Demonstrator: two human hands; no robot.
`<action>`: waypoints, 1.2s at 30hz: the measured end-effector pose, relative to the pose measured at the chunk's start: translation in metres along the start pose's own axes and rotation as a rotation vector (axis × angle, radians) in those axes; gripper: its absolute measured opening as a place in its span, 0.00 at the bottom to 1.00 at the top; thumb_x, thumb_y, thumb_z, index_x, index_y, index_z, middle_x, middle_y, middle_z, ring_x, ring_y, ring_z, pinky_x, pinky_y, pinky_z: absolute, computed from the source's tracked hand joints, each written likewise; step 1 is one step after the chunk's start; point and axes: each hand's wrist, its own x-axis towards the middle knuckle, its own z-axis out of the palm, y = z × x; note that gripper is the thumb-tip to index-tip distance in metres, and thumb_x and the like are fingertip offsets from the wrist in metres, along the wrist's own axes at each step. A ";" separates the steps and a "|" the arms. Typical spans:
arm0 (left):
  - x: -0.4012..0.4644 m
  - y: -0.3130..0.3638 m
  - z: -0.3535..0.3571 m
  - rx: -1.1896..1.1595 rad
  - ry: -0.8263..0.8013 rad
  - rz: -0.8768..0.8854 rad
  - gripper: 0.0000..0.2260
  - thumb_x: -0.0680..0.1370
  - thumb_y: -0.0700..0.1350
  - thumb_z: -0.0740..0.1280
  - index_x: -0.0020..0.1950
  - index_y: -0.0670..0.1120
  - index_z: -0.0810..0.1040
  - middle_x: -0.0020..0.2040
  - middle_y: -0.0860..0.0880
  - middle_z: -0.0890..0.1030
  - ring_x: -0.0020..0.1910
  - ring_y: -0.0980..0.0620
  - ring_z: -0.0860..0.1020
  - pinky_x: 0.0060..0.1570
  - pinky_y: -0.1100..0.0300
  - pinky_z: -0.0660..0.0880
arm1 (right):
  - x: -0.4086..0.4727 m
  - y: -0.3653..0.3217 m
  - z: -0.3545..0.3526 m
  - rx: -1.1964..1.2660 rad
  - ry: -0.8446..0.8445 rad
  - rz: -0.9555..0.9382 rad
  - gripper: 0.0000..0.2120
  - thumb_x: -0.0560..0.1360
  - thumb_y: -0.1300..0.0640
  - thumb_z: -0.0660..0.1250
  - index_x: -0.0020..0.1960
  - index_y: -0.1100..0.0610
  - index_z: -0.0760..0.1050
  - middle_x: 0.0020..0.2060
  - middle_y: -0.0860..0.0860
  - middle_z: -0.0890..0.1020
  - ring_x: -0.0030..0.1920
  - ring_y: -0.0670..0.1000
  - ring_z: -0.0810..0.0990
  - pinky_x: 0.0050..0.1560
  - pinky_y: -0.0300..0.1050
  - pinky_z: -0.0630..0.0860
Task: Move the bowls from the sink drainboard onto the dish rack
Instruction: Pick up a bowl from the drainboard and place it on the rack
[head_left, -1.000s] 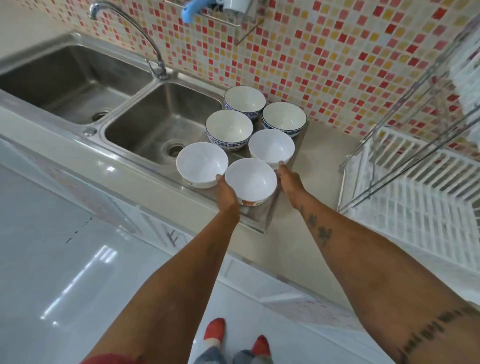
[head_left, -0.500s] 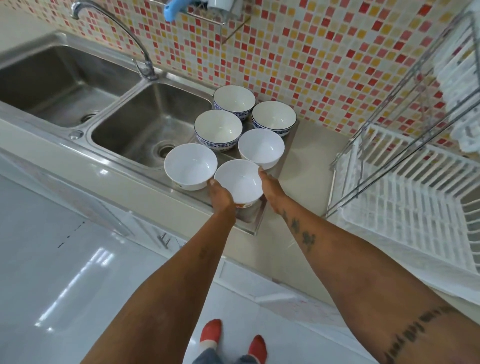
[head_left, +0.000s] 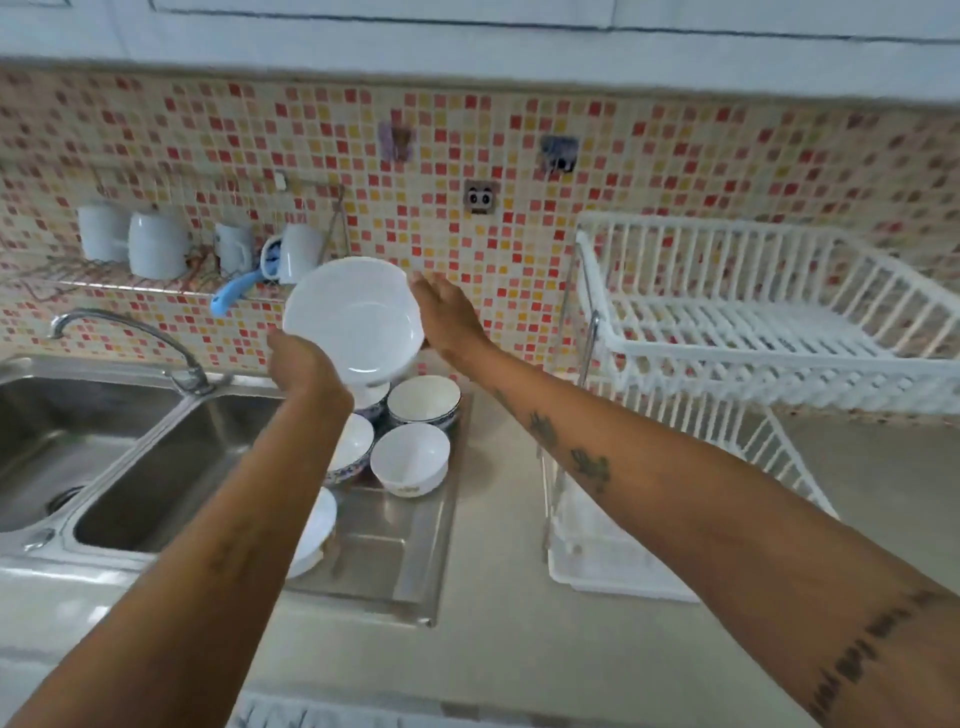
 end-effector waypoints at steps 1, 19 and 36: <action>-0.015 0.020 0.018 -0.014 -0.066 0.025 0.23 0.81 0.57 0.56 0.73 0.50 0.67 0.66 0.49 0.78 0.63 0.46 0.78 0.66 0.49 0.74 | 0.004 -0.024 -0.016 0.001 0.034 -0.064 0.20 0.81 0.46 0.51 0.58 0.59 0.73 0.48 0.51 0.77 0.50 0.53 0.77 0.51 0.49 0.74; -0.261 -0.088 0.229 0.418 -1.216 -0.342 0.28 0.72 0.61 0.68 0.67 0.47 0.73 0.63 0.40 0.74 0.61 0.35 0.75 0.43 0.36 0.80 | -0.109 0.000 -0.366 -0.200 0.559 -0.223 0.11 0.83 0.50 0.50 0.57 0.44 0.70 0.53 0.45 0.75 0.54 0.48 0.75 0.49 0.47 0.73; -0.286 -0.232 0.304 1.367 -1.211 1.154 0.35 0.62 0.58 0.80 0.61 0.43 0.71 0.61 0.44 0.69 0.58 0.45 0.64 0.57 0.54 0.65 | -0.091 0.100 -0.449 -0.256 0.414 0.222 0.18 0.80 0.54 0.59 0.70 0.53 0.68 0.69 0.55 0.72 0.57 0.51 0.74 0.54 0.43 0.72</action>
